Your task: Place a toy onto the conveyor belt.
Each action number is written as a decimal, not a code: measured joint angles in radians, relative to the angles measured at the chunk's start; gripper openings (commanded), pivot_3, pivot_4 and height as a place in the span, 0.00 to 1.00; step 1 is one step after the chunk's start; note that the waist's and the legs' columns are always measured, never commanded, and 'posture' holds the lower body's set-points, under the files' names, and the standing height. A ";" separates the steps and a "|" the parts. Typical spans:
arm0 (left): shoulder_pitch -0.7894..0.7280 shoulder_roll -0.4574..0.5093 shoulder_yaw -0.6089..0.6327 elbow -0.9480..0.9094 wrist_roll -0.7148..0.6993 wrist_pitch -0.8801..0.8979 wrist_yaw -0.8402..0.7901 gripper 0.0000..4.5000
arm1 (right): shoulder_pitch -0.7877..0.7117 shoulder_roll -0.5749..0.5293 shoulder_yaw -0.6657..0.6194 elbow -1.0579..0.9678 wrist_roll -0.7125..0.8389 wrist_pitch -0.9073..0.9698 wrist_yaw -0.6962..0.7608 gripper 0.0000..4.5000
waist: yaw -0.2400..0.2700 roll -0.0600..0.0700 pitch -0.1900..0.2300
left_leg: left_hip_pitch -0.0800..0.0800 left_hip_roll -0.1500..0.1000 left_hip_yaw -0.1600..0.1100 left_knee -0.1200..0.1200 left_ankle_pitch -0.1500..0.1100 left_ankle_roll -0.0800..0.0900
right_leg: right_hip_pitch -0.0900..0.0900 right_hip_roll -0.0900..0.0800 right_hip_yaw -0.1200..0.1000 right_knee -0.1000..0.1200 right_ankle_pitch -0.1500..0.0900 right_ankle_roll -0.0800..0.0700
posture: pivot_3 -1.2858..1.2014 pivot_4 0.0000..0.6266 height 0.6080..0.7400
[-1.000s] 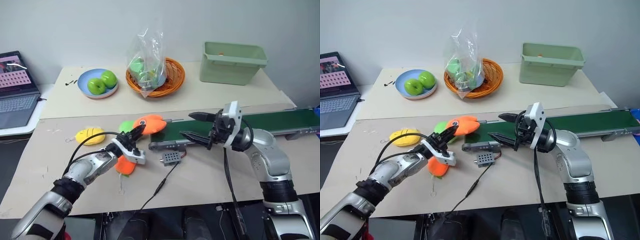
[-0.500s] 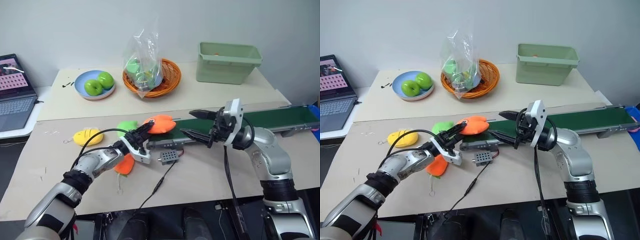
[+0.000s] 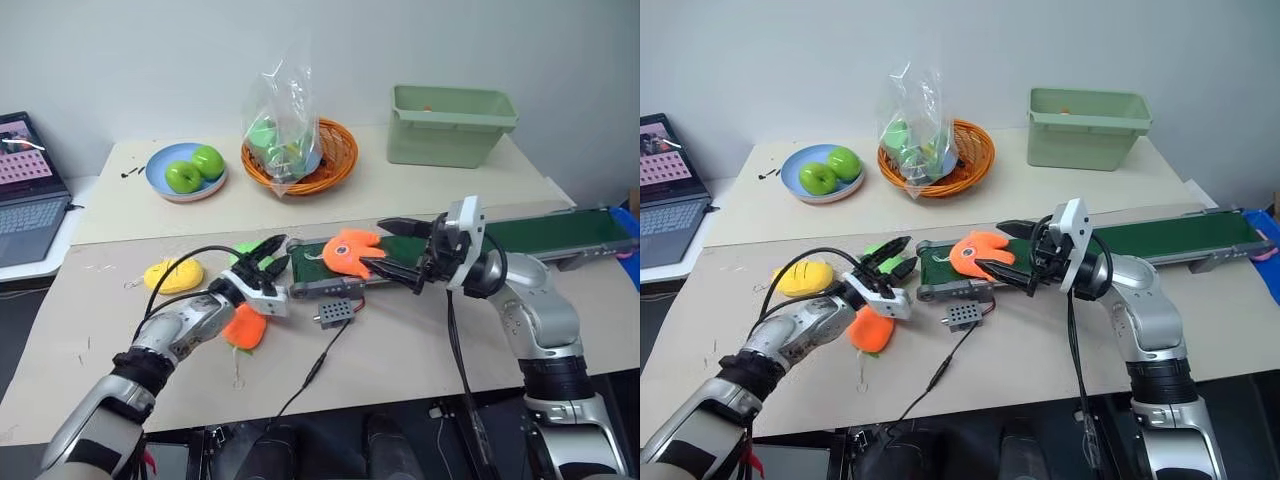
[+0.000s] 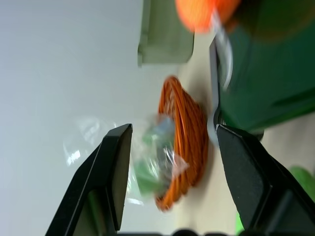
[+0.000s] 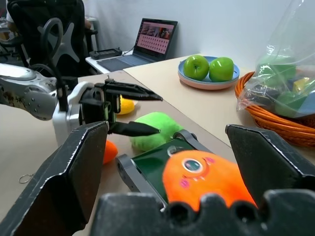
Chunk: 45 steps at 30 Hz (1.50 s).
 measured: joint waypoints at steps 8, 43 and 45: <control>0.213 -0.026 0.192 -0.370 -0.839 0.448 -0.662 0.64 | -0.004 -0.005 0.003 0.005 0.000 0.000 0.002 1.00 | -0.007 0.000 0.000 | -0.001 0.001 0.002 0.001 -0.002 0.003 | -0.001 0.000 0.002 0.000 0.000 0.000 | 0.52 0.24 1.00; 0.259 -0.029 0.342 -0.712 -1.206 0.866 -0.903 0.64 | -0.004 -0.009 0.006 0.012 0.000 0.000 0.024 1.00 | -0.003 0.000 0.000 | 0.005 0.008 0.014 0.002 -0.002 0.003 | 0.003 0.006 0.008 -0.002 0.002 -0.003 | 0.52 0.24 1.00; 0.259 -0.039 0.348 -0.712 -1.206 0.867 -0.902 0.64 | -0.004 -0.009 0.006 0.012 0.000 0.000 0.025 1.00 | -0.003 0.000 0.000 | 0.005 0.008 0.014 0.001 -0.002 0.003 | 0.003 0.006 0.008 -0.002 0.002 -0.003 | 0.52 0.24 1.00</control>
